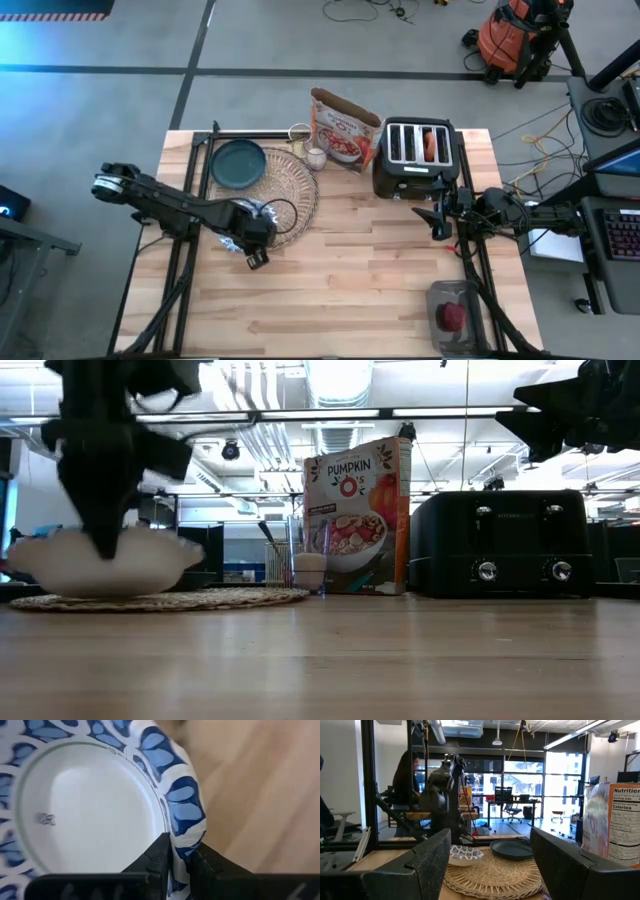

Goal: Arrange a breakfast setting
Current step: Remove the white bowl from the brown placemat

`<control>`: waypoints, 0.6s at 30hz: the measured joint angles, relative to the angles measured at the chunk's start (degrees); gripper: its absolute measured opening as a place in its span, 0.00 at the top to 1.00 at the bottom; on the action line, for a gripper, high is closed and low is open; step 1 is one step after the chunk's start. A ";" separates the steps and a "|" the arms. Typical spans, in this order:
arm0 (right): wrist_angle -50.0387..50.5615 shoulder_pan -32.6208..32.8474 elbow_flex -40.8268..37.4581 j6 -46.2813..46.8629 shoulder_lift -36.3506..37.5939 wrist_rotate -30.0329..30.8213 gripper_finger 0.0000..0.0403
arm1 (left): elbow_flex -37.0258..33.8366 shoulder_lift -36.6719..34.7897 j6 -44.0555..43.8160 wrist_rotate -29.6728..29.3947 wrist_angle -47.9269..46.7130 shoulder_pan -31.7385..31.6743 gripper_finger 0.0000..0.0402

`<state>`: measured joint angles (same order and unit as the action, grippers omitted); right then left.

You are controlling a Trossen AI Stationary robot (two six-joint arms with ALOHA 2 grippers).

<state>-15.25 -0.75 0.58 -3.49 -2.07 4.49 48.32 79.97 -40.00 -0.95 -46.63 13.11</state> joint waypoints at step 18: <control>0.02 -0.01 -0.01 -0.03 0.00 0.01 0.35 | 20.09 11.97 23.29 -0.45 -9.99 8.58 0.92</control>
<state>-15.22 -0.76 0.57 -3.52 -2.07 4.50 68.41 91.94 -16.71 -1.40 -56.61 21.69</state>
